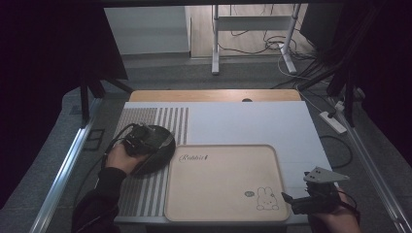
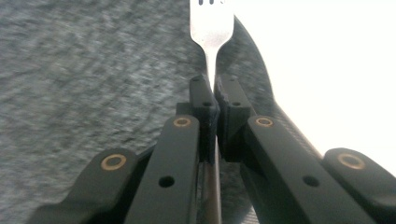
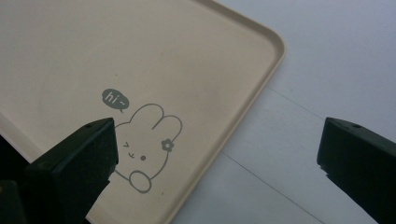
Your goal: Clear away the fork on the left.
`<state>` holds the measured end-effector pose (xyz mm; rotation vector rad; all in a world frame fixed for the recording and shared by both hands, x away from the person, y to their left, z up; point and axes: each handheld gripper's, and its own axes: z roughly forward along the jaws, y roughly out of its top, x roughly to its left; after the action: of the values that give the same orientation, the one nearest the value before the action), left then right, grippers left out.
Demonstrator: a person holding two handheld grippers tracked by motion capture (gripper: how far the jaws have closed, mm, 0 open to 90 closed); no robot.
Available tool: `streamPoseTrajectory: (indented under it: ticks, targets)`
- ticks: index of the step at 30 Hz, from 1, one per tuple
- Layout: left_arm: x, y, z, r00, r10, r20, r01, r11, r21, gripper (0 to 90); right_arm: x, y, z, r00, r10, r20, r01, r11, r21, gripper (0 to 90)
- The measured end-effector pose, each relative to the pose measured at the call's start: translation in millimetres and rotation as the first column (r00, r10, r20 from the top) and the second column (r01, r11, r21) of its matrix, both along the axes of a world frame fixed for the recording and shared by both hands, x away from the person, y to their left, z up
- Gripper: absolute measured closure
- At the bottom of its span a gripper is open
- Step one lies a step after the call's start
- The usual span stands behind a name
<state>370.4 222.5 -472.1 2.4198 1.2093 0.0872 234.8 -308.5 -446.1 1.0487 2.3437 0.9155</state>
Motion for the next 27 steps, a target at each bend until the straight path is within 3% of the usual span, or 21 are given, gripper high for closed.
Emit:
streamPoseTrajectory:
  ticks: [6,11,18,27]
  targets:
    - [-15.6,-12.8,0.4,0.9999,0.002,-0.016,-0.003,1.0000,-0.005,86.4,-0.1,0.1,0.1,1.0000,0.002,0.002,-0.002,1.000,0.001,0.0]
    - [-28.7,-24.8,0.2,0.9995,-0.023,-0.020,0.023,0.9997,0.004,86.4,-0.4,0.4,0.1,1.0000,0.004,0.005,-0.004,1.000,0.000,0.0]
    - [-46.3,-38.9,1.6,0.9995,-0.015,-0.029,0.014,0.9997,-0.019,86.4,-0.6,0.8,0.0,0.9999,0.008,0.008,-0.008,1.000,-0.003,0.0]
    - [-53.0,-60.3,0.1,0.9982,-0.034,-0.050,0.032,0.9990,-0.032,86.3,-0.6,1.3,0.1,0.9999,0.012,0.008,-0.012,1.000,-0.010,0.0]
